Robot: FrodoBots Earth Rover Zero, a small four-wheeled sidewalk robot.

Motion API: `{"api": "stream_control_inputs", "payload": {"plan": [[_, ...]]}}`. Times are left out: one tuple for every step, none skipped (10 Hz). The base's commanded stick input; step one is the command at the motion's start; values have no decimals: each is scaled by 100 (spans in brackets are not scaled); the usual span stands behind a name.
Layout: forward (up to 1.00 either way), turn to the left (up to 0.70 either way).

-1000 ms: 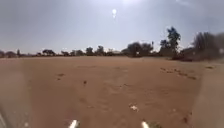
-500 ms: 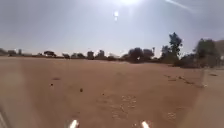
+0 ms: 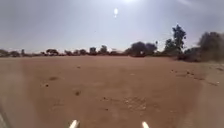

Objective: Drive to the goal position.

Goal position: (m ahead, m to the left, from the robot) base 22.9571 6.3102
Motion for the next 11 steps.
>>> {"api": "stream_control_inputs", "payload": {"plan": [[70,0],[70,15],[70,35],[70,35],[70,35],[70,35],[70,35],[70,22],[70,6],[70,0],[70,0]]}}
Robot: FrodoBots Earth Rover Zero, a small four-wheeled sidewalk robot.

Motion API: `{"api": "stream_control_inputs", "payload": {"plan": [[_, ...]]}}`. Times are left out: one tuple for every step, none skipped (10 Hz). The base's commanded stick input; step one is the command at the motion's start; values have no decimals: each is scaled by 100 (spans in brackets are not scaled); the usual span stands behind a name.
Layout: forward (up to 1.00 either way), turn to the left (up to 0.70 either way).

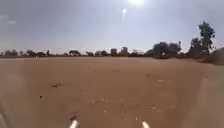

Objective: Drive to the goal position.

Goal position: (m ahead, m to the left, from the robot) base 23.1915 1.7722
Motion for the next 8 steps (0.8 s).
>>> {"api": "stream_control_inputs", "payload": {"plan": [[70,0],[70,0],[70,0],[70,0],[70,0],[70,0],[70,0],[70,0]]}}
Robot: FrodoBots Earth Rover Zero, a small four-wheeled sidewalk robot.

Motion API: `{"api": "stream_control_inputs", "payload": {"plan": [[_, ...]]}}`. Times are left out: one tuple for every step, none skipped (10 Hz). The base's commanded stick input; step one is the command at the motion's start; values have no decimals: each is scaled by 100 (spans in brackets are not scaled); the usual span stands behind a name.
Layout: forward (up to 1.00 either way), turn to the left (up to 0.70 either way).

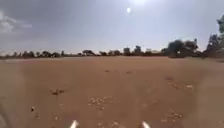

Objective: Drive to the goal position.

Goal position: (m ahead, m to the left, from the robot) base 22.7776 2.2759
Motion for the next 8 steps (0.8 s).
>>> {"api": "stream_control_inputs", "payload": {"plan": [[70,0],[70,0],[70,0],[70,0],[70,0],[70,0],[70,0],[70,0]]}}
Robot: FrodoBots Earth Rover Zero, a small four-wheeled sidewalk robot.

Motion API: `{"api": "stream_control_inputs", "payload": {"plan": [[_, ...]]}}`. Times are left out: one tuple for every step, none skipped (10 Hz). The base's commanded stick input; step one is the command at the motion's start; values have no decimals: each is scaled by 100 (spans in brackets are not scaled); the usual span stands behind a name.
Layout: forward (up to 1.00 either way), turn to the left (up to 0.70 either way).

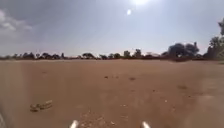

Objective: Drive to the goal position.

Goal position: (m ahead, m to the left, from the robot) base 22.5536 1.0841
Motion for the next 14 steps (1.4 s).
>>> {"api": "stream_control_inputs", "payload": {"plan": [[70,0],[70,0],[70,0],[70,0],[70,0],[70,0],[70,0],[70,35],[70,0],[70,0],[70,0],[70,0],[70,0],[70,0]]}}
